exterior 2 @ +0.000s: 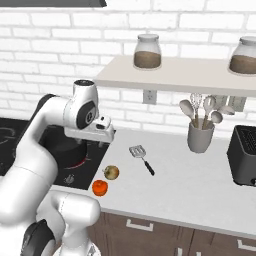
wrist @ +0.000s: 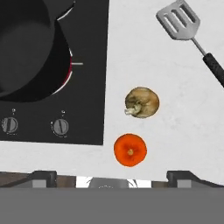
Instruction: Put the squash and onion in the pot. Retrieve the spatula and lightly stir the vegetables in the pot.
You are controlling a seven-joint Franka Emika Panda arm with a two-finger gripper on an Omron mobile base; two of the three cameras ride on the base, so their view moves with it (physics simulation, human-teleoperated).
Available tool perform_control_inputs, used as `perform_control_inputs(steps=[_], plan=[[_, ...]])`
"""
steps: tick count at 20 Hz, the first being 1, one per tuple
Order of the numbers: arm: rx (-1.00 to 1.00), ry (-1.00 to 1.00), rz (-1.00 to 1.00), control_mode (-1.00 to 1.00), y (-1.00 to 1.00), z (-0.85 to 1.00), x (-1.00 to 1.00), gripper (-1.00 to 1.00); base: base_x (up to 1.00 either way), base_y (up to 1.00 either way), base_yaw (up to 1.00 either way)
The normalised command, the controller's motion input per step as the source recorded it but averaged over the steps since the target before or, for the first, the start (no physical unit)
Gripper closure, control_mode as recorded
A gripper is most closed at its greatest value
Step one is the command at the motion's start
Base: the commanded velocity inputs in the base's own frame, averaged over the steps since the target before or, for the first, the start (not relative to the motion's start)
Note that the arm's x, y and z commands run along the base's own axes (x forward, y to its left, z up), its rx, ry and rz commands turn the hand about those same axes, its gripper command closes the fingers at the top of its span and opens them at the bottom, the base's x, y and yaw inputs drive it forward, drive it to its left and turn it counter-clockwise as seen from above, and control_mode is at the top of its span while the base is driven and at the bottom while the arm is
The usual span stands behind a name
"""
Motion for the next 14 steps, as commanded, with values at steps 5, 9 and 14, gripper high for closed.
perform_control_inputs(steps=[5, 9, 14], plan=[[0.00, 0.31, 0.00, -1.00, 0.00, -0.53, 0.01, -1.00, 0.00, 0.00, 0.00], [0.00, 0.46, 0.00, -1.00, -0.04, -0.33, 0.29, -1.00, 0.00, 0.00, 0.00], [0.00, 0.30, 0.00, -1.00, -0.08, -0.33, 0.02, -1.00, 0.00, 0.00, 0.00]])
